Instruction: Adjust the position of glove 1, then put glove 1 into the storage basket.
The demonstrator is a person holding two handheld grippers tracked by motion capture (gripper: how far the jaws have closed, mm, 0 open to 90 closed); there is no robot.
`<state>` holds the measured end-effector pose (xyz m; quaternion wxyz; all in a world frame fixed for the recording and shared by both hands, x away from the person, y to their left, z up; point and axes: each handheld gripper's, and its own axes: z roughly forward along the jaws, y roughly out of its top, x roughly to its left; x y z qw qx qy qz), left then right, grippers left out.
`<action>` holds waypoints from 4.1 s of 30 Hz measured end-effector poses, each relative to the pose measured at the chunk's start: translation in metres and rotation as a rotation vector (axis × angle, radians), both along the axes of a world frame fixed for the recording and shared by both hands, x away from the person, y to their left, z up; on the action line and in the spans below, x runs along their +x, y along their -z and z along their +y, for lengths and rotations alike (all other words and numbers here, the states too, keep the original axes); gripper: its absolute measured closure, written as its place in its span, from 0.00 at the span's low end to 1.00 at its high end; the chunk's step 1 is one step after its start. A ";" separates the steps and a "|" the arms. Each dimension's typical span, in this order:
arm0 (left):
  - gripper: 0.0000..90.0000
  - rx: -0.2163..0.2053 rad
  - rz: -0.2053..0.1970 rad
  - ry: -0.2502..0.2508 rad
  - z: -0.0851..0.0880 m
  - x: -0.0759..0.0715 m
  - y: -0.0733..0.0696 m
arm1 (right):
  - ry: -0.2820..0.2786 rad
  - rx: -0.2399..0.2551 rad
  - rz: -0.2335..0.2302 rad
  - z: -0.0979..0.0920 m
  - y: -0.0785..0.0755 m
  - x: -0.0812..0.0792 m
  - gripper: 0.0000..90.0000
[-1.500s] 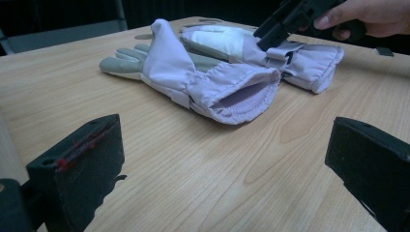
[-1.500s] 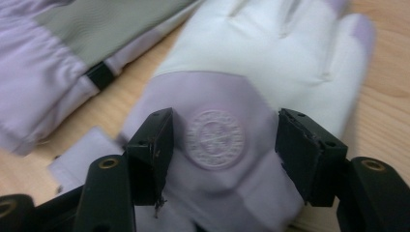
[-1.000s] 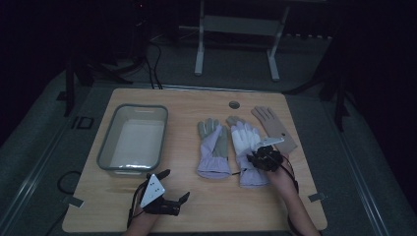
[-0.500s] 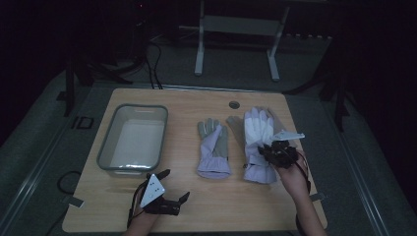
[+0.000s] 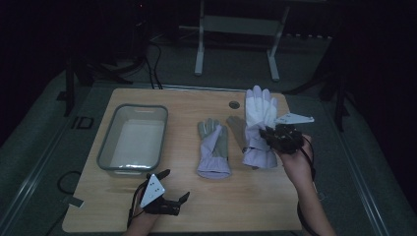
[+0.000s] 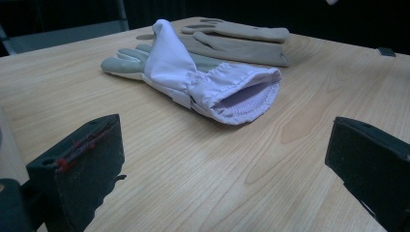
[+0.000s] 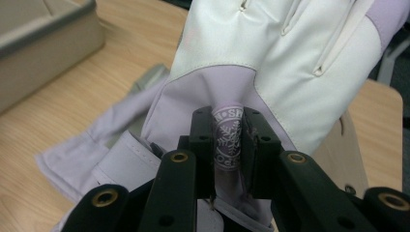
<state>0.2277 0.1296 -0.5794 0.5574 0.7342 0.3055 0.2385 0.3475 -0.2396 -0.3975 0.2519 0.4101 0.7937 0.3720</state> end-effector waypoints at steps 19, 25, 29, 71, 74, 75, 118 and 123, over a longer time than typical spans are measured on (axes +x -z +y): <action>0.01 -0.004 0.002 0.001 0.000 0.000 0.000 | -0.090 0.008 0.037 0.081 -0.005 0.019 0.85; 0.01 -0.005 0.006 0.003 0.001 0.000 0.000 | -0.097 -0.007 0.091 0.109 0.016 0.022 0.85; 0.01 -0.004 0.004 0.004 0.001 0.000 0.000 | -0.090 -0.020 0.135 0.120 0.033 0.024 0.85; 0.01 -0.001 0.020 -0.011 0.000 0.002 0.000 | -0.075 -0.037 0.311 0.124 0.111 0.036 0.71; 0.01 -0.002 0.023 -0.015 0.000 0.002 0.000 | -0.088 -0.033 0.299 0.124 0.105 0.036 0.66; 0.01 0.004 0.030 -0.022 -0.001 0.003 0.000 | -0.091 -0.029 0.299 0.123 0.103 0.035 0.64; 0.08 0.048 0.347 0.017 -0.058 0.066 -0.086 | -0.069 0.102 0.165 0.050 0.067 0.023 0.48; 0.16 0.058 0.396 0.010 -0.073 0.076 -0.080 | -0.064 0.118 0.190 0.056 0.073 0.032 0.48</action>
